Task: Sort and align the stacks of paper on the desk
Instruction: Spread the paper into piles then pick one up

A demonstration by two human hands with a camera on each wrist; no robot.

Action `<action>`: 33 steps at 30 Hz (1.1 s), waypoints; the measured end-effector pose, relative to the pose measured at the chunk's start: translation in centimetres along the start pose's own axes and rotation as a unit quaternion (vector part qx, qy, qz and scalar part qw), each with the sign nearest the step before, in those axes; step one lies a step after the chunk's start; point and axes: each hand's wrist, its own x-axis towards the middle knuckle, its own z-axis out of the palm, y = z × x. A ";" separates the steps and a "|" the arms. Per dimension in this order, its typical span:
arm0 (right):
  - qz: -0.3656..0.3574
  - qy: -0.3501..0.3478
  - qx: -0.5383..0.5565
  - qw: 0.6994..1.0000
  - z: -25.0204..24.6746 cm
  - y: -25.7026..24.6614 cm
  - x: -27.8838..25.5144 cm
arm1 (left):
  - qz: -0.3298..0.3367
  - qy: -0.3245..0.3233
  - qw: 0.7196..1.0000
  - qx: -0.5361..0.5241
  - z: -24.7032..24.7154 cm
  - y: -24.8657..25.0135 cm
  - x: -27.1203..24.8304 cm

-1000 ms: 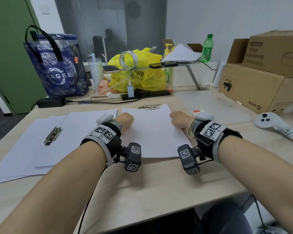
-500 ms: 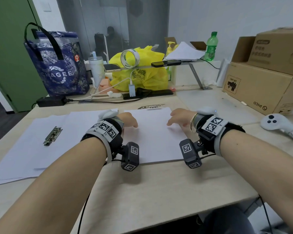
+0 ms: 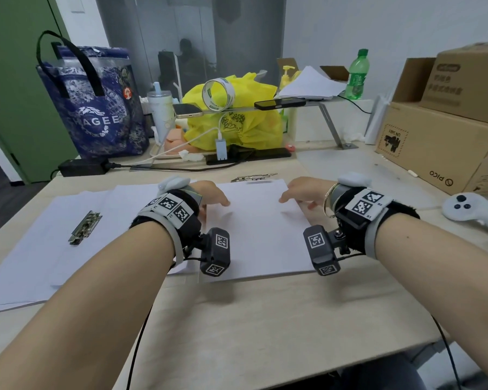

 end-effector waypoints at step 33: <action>-0.114 0.035 0.007 0.993 1.0 -10.2 7.2 | 0.063 -0.060 0.945 0.314 -1.8 1.2 2.5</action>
